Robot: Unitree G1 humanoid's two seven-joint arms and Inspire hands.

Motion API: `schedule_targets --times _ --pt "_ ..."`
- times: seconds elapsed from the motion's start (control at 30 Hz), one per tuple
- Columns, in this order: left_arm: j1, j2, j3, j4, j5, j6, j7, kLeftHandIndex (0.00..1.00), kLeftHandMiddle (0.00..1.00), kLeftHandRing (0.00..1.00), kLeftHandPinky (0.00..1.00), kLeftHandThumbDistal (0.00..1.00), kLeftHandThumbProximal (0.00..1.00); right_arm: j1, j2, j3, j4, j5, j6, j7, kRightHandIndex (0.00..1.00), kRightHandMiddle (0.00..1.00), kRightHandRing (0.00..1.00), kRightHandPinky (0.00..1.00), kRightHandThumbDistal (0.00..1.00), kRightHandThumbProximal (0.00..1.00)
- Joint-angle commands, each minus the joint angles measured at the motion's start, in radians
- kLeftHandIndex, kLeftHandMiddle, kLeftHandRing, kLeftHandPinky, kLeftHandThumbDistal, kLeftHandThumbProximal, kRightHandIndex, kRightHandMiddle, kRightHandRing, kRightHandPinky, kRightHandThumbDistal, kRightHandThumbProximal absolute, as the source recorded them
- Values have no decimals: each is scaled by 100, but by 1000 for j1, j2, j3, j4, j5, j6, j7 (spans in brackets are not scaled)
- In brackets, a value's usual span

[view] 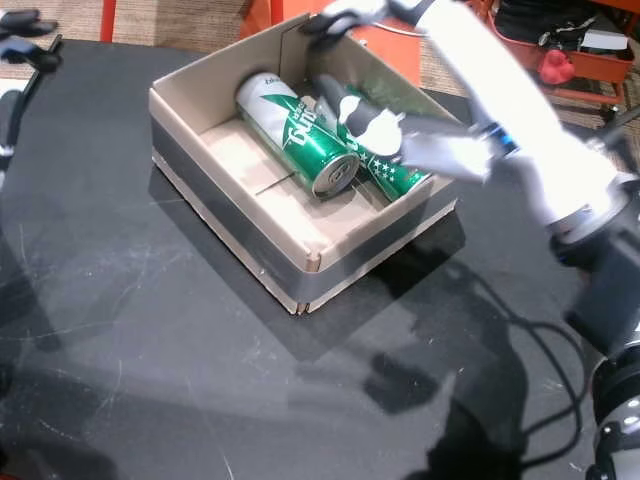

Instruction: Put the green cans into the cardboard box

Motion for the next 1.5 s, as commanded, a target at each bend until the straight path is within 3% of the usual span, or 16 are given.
schedule_targets --times 0.0,0.07,0.1,0.2,0.27,0.33,0.4,0.5,0.73,0.83,0.9,1.03,1.23,1.37,1.43,1.47 --pt "157 -95 381 -182 -619 208 -805 47 55 67 76 55 41 115 -99 64 -208 222 -187 -60 83 54 51 60 75 81" --pt "195 -154 597 -218 -766 340 -1115 44 52 65 74 49 43 102 -117 60 -225 224 -248 -92 83 50 47 55 76 89" --pt "199 -173 656 -221 -790 376 -1188 43 51 64 73 47 42 94 -123 55 -227 222 -263 -98 85 50 46 53 72 87" --pt "199 -234 821 -217 -853 486 -1395 40 50 64 73 46 43 111 -149 64 -275 257 -246 -103 92 54 44 49 85 91" --pt "201 -268 895 -219 -867 515 -1467 39 49 64 74 51 50 127 -140 36 -292 258 -259 -118 82 50 44 51 55 86" --pt "204 -301 978 -225 -895 575 -1582 41 51 67 78 46 53 154 -128 3 -309 273 -273 -142 80 47 43 55 80 100" --pt "202 -334 1066 -220 -940 676 -1731 43 53 69 80 46 50 202 -138 -3 -346 311 -274 -168 79 49 46 61 94 99" --pt "196 -373 1149 -210 -955 769 -1868 42 53 67 81 53 53 280 -168 73 -445 442 -241 -198 69 52 46 59 100 90" --pt "181 -521 1331 -241 -820 814 -1977 36 47 59 74 53 49 305 -187 146 -530 627 -188 -82 55 49 47 59 100 95" --pt "184 -564 1430 -272 -777 934 -2019 40 51 61 72 59 40 281 -148 133 -533 680 -173 -19 54 48 47 56 97 96" --pt "188 -572 1492 -285 -760 1014 -2042 42 53 64 74 59 43 276 -120 119 -544 697 -159 14 53 48 50 54 100 96" --pt "205 -593 1609 -354 -724 1101 -2042 41 51 65 72 45 40 292 -95 101 -619 716 -92 90 52 44 46 53 100 93" --pt "215 -649 1709 -422 -609 1057 -1988 37 48 60 70 29 32 310 12 -25 -620 521 -48 75 56 36 33 46 98 100" --pt "238 -717 1715 -471 -518 1020 -1902 36 42 55 64 23 20 264 31 -39 -544 436 -92 112 62 35 36 52 54 86" --pt "260 -746 1708 -499 -496 1029 -1874 37 43 56 64 23 21 266 23 -38 -530 406 -96 114 64 36 37 51 42 67" --pt "266 -754 1706 -503 -493 1036 -1875 37 42 56 63 27 30 275 18 -36 -530 397 -88 113 65 38 38 52 39 57"
